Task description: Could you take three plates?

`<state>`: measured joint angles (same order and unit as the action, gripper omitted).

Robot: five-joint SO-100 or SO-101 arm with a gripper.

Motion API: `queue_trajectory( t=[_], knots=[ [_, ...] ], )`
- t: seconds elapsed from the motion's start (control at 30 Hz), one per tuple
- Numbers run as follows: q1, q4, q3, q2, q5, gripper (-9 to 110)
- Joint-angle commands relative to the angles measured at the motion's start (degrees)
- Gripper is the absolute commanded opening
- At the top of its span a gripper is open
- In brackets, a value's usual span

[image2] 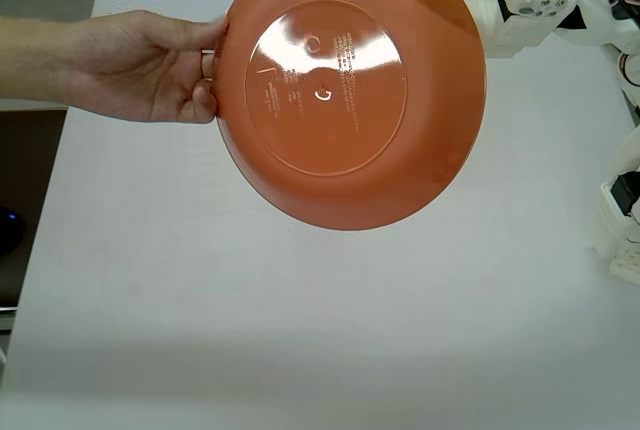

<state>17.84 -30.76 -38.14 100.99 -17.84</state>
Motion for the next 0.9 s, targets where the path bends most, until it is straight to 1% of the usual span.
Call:
queue_trajectory(
  t=[0.0,0.23,0.3,0.37,0.47,0.53,0.73,0.87],
  knots=[
    [-0.1,1.8,0.7,4.3,-0.5,0],
    [-0.3,1.5,-0.1,4.4,-2.1,0],
    [-0.3,1.4,-0.4,4.4,-2.8,2],
    [-0.5,0.3,-0.5,4.4,-3.4,9],
    [-0.8,-2.8,-0.6,4.7,-5.2,26],
    [-1.2,-3.3,-0.7,4.8,-5.3,34],
    [-1.6,-3.6,-1.2,4.9,-5.3,36],
    [-1.9,-3.9,-5.1,7.3,-5.5,36]
  ],
)
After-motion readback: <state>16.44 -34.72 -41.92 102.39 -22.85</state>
